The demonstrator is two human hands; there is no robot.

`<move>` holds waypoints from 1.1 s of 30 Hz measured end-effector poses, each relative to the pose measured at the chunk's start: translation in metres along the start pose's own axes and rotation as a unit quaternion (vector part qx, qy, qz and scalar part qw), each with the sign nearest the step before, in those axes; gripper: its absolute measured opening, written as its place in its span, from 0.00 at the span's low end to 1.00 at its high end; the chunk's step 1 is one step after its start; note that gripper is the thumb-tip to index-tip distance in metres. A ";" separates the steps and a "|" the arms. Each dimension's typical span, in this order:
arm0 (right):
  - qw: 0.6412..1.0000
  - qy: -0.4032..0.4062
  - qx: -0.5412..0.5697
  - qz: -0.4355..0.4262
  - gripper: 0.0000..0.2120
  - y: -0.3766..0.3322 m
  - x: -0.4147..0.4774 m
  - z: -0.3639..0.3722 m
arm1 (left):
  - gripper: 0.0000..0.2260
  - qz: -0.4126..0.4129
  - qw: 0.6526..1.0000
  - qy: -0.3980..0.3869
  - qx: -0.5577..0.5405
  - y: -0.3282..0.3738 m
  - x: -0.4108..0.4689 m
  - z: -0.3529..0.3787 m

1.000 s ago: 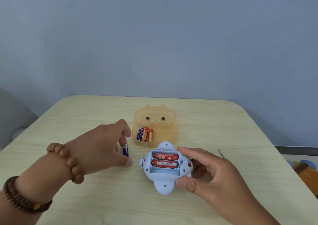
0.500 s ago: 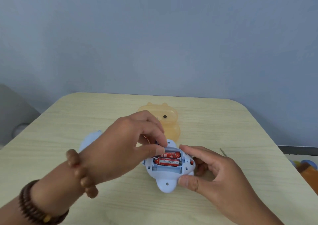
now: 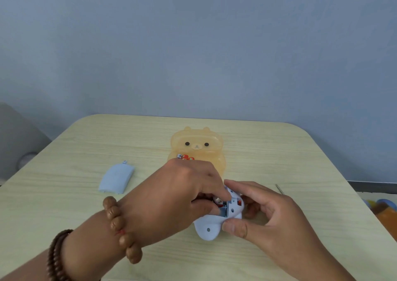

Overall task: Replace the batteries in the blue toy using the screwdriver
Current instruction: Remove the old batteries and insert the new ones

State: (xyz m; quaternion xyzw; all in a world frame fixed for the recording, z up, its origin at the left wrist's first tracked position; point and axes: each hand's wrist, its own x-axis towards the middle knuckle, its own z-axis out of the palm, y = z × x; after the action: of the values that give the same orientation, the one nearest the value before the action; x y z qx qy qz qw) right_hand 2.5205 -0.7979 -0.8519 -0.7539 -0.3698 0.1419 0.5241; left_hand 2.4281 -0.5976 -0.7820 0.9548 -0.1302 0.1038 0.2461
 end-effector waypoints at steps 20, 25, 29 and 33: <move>1.000 0.008 0.011 0.008 0.31 0.001 -0.001 0.000 | 0.05 0.002 1.000 -0.007 -0.009 0.002 0.000 0.003; 1.000 0.010 -0.001 0.011 0.31 0.001 -0.003 0.000 | 0.06 -0.019 1.000 -0.011 0.001 0.004 0.002 0.002; 1.000 0.014 -0.005 0.018 0.31 0.000 -0.002 0.001 | 0.05 -0.022 1.000 -0.018 0.009 0.006 0.005 0.002; 0.999 0.012 -0.003 0.033 0.30 -0.002 -0.002 0.000 | 0.08 -0.006 0.996 -0.049 0.075 0.004 0.006 0.009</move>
State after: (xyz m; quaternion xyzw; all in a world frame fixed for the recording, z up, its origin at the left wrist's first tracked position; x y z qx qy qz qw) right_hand 2.5177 -0.7989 -0.8501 -0.7692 -0.3390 0.1489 0.5209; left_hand 2.4338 -0.6069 -0.7857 0.9754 -0.1278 0.0652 0.1675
